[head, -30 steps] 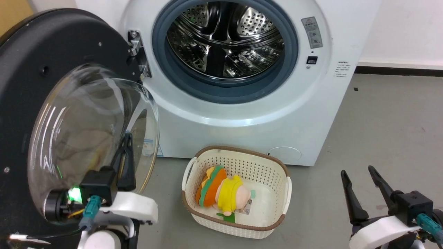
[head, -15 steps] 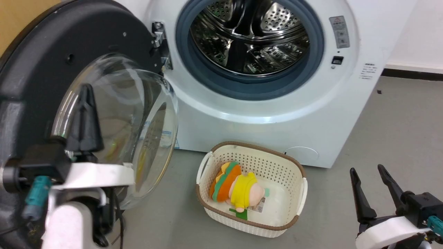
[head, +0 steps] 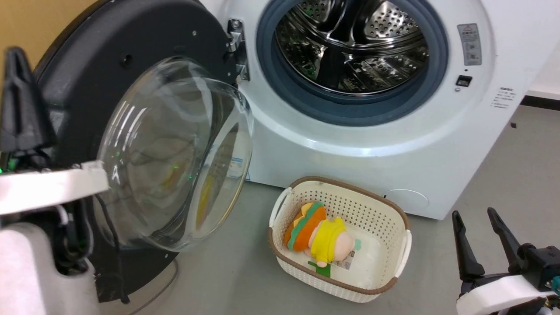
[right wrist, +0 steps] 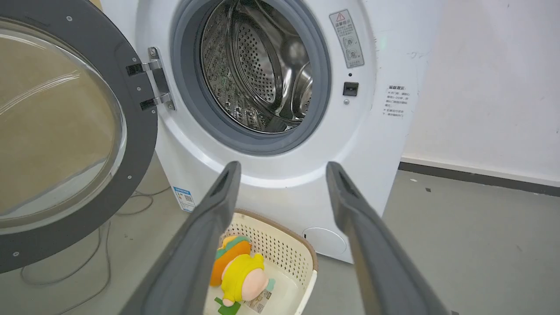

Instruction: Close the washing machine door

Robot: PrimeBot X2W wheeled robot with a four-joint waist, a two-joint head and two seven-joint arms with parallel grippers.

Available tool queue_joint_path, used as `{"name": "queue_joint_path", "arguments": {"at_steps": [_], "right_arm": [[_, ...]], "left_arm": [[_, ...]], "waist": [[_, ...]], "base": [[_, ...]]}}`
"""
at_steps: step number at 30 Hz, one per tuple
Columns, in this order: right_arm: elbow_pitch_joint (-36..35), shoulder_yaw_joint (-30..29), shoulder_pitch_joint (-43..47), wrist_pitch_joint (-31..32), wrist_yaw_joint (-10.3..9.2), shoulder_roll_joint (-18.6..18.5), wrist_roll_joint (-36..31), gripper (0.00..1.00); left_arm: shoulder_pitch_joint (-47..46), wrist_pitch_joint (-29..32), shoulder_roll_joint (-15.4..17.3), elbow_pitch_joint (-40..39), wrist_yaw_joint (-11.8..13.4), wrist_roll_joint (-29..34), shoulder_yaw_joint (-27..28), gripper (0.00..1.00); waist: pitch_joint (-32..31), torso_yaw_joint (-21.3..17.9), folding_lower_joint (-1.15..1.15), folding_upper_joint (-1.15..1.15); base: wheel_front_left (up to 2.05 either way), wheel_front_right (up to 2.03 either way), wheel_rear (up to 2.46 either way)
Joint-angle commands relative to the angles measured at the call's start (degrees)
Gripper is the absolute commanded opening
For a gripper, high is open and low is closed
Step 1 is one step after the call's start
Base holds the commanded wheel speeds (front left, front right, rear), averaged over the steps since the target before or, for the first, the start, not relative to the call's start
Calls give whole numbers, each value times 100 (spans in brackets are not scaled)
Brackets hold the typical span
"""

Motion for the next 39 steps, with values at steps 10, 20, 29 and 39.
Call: {"name": "queue_joint_path", "arguments": {"at_steps": [10,20,29,39], "right_arm": [[87,-186,-63,-160,3,15,96,100],[138,-348,-79,-280,3,17,145,100],[154,-455,-108,-375,3,19,159,100],[194,-552,-137,-495,4,21,208,100]], "left_arm": [[-641,25,340,488,-111,-969,851,0],[-780,590,622,1455,-57,-1964,1677,0],[-799,1354,549,2310,-105,-2975,2130,0],[-441,2515,470,2945,-346,-4072,2307,0]], "waist": [[68,316,0,0],[148,605,0,0],[209,802,0,0],[305,991,0,0]], "base": [[0,0,0],[0,0,0],[0,0,0],[0,0,0]]}}
